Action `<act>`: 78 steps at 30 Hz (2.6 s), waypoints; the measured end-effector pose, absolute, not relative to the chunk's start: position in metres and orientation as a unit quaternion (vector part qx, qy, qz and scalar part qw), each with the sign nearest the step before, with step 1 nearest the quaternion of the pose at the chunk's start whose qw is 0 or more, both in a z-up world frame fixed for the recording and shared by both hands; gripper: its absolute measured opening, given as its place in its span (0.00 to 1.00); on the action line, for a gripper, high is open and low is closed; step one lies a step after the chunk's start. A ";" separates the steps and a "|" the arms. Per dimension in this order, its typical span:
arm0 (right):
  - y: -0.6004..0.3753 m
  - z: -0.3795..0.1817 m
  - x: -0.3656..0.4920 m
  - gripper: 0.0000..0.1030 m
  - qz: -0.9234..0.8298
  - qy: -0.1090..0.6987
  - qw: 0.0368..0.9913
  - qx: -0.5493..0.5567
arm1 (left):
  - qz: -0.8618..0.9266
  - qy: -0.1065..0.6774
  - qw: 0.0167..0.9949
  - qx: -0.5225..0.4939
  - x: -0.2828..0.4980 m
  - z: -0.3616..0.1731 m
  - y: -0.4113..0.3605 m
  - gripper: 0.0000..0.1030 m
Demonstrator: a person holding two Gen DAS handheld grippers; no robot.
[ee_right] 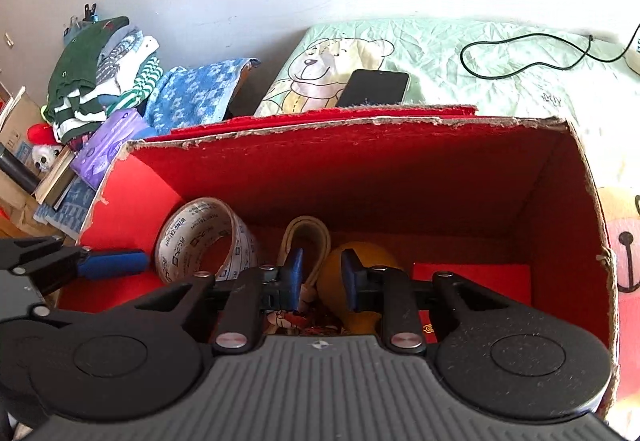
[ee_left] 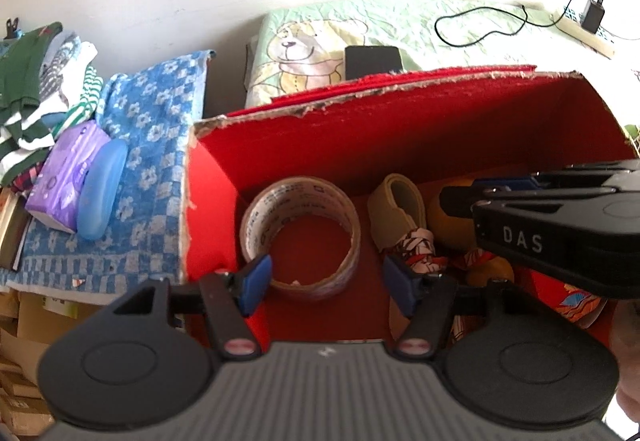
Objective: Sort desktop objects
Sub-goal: 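Withdraw the right gripper up out of the red box, then reach the right gripper to the pine cone and close on it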
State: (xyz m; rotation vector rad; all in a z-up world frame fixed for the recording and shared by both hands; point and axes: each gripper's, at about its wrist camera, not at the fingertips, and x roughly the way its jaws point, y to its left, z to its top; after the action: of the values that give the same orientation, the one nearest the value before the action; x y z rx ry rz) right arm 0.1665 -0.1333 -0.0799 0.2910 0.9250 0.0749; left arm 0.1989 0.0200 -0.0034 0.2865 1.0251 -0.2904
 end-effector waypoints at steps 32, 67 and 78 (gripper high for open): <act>-0.121 -0.023 0.043 0.33 0.015 0.340 0.919 0.199 | -0.177 0.420 0.888 0.064 0.098 0.064 0.073 0.97; -0.125 -0.122 0.024 0.39 0.089 0.481 0.819 0.299 | -0.250 0.472 0.840 0.095 0.061 -0.061 0.047 0.99; -0.119 -0.140 0.035 0.43 0.116 0.511 0.785 0.330 | -0.262 0.464 0.838 0.120 0.065 -0.068 0.034 0.78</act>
State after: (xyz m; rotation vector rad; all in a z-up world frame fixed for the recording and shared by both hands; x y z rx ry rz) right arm 0.0353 -0.1188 -0.1399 0.7111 1.1030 0.2494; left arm 0.0653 0.0338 -0.0680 0.2536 0.9813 -0.5534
